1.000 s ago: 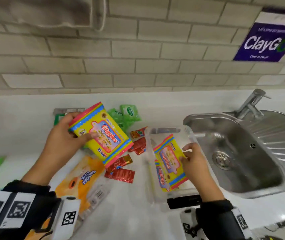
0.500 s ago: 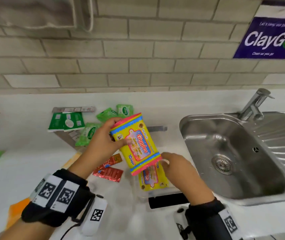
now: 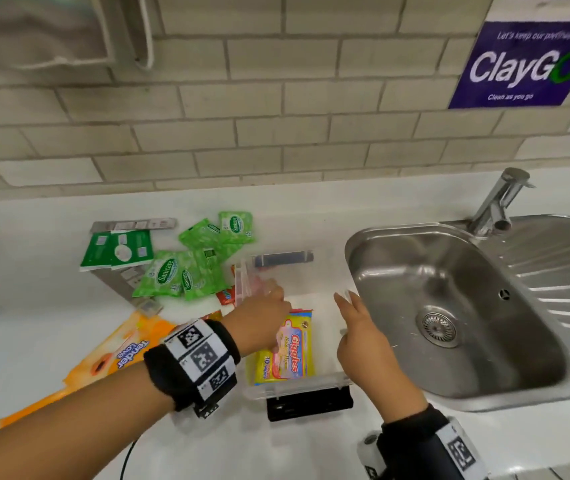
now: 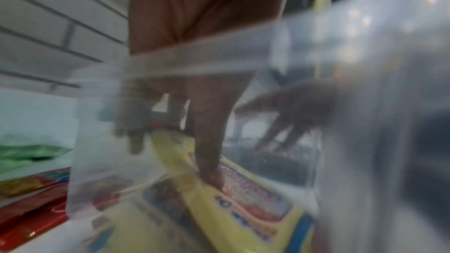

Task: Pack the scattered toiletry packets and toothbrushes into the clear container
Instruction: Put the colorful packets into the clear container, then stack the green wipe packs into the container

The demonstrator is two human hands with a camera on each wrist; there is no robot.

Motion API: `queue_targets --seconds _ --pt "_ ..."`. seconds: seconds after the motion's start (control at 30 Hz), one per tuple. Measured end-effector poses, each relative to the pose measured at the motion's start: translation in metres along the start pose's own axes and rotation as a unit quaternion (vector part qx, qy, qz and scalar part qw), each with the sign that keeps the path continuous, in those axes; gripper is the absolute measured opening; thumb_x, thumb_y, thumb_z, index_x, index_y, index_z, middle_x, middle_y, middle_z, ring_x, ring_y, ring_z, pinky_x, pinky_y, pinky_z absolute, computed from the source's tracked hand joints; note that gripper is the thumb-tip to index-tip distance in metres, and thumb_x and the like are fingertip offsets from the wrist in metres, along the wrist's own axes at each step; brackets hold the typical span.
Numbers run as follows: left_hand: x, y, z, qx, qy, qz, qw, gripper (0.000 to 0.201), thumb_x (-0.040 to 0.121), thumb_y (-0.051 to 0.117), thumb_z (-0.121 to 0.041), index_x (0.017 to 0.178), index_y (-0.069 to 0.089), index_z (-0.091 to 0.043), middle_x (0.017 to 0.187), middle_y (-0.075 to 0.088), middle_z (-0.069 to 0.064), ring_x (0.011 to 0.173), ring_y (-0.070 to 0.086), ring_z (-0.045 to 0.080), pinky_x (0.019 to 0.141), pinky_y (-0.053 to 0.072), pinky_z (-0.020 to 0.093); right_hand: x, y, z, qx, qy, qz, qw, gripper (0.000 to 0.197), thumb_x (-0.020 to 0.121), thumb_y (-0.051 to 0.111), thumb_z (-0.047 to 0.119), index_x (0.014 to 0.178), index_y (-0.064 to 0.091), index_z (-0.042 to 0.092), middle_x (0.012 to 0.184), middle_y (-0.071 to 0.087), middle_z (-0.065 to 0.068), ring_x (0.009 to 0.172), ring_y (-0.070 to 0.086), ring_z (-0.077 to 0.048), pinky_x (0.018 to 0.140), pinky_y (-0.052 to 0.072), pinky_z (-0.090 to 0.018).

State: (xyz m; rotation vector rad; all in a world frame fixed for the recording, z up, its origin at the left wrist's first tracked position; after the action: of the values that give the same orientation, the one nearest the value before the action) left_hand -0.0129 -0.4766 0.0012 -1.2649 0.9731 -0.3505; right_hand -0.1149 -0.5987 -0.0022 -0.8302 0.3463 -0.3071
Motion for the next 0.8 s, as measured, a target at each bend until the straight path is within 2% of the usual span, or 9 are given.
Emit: queue_targets --seconds 0.1,0.2,0.3,0.37,0.4,0.5,0.6,0.67,0.8 --pt "0.0 0.011 -0.009 0.2 -0.013 0.049 0.979 0.047 0.085 0.057 -0.037 0.123 0.055 -0.01 0.129 0.051 0.01 0.13 0.035 0.038 0.111 0.0 0.062 -0.001 -0.002 0.001 -0.015 0.004 -0.001 1.0 0.075 0.083 0.04 -0.011 0.147 0.021 0.024 0.159 0.003 0.006 0.118 0.055 -0.02 0.075 0.038 -0.016" --pt "0.001 0.005 -0.015 0.21 -0.009 0.049 0.977 0.027 0.09 0.051 -0.03 0.107 0.064 -0.012 0.096 0.062 0.001 0.116 0.051 0.031 0.111 0.0 0.062 0.0 -0.006 -0.002 -0.024 0.015 -0.011 1.0 0.076 0.083 0.04 -0.011 0.147 0.021 0.025 0.159 0.004 0.006 0.108 0.06 -0.021 0.069 0.039 -0.02" --pt "-0.005 0.004 -0.014 0.2 -0.026 0.049 0.978 0.022 0.09 0.048 -0.018 0.071 0.058 -0.015 0.061 0.046 -0.004 0.108 0.056 0.027 0.108 -0.007 0.066 0.0 -0.004 -0.002 -0.035 0.027 0.0 0.999 0.075 0.084 0.04 -0.01 0.147 0.021 0.026 0.159 0.006 0.007 0.092 0.06 -0.021 0.062 0.04 -0.021" --pt "-0.01 0.003 -0.012 0.209 -0.022 0.036 0.977 0.022 0.089 0.048 -0.018 0.069 0.058 -0.015 0.07 0.06 -0.004 0.111 0.054 0.03 0.101 -0.015 0.069 -0.002 -0.004 0.001 -0.056 0.033 0.001 0.998 0.072 0.085 0.041 -0.009 0.146 0.025 0.024 0.159 0.009 0.003 0.101 0.057 -0.021 0.068 0.047 -0.023" --pt "-0.012 0.001 -0.011 0.202 -0.015 0.021 0.979 0.02 0.088 0.048 -0.018 0.075 0.062 -0.016 0.081 0.067 -0.002 0.116 0.051 0.033 0.101 -0.016 0.07 -0.003 -0.005 0.003 -0.079 0.026 -0.013 0.996 0.068 0.085 0.043 -0.008 0.145 0.029 0.021 0.159 0.013 -0.002 0.117 0.051 -0.024 0.084 0.05 -0.028" --pt "-0.02 -0.01 -0.004 0.081 0.022 -0.107 0.991 0.021 0.084 0.053 -0.018 0.1 0.065 -0.012 0.102 0.067 0.005 0.123 0.045 0.034 0.102 -0.021 0.063 -0.008 -0.011 0.022 -0.125 -0.065 -0.116 0.983 0.052 0.081 0.056 -0.006 0.13 0.053 0.012 0.149 0.034 -0.017 0.133 0.034 -0.039 0.109 0.033 -0.053" --pt "-0.049 -0.025 0.019 -0.127 0.067 -0.238 0.961 0.036 0.086 0.056 -0.027 0.121 0.058 -0.019 0.12 0.062 0.001 0.119 0.05 0.022 0.115 0.006 0.047 -0.019 -0.006 0.061 -0.058 -0.159 -0.168 0.971 0.04 0.079 0.061 -0.004 0.115 0.064 0.013 0.136 0.052 -0.015 0.122 0.047 -0.037 0.105 0.036 -0.057" --pt "-0.075 -0.025 0.047 -0.211 0.089 -0.28 0.932 0.032 0.088 0.055 -0.028 0.12 0.058 -0.022 0.122 0.061 -0.002 0.114 0.052 0.016 0.103 0.031 0.034 -0.024 0.003 0.098 0.005 -0.209 -0.159 0.965 0.033 0.082 0.057 0.004 0.111 0.066 0.017 0.129 0.058 -0.008 0.118 0.049 -0.025 0.103 0.038 -0.042" --pt "-0.129 0.004 0.13 -0.287 0.022 -0.305 0.908 0.025 0.09 0.055 -0.027 0.114 0.062 -0.025 0.117 0.064 -0.006 0.106 0.054 0.007 0.092 0.042 0.024 -0.022 0.041 0.167 0.067 -0.277 -0.133 0.949 0.032 0.08 0.049 0.014 0.107 0.066 0.017 0.116 0.065 -0.002 0.107 0.045 -0.009 0.093 0.033 -0.021"
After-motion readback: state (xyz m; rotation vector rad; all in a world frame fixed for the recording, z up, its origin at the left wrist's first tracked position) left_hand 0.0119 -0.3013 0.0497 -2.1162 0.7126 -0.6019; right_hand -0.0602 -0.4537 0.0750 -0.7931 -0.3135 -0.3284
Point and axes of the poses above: each hand's wrist, its own x-axis towards the middle knuckle, its own y-axis out of the palm, z = x × y, the point moved 4 cm from there along x, towards the middle knuckle
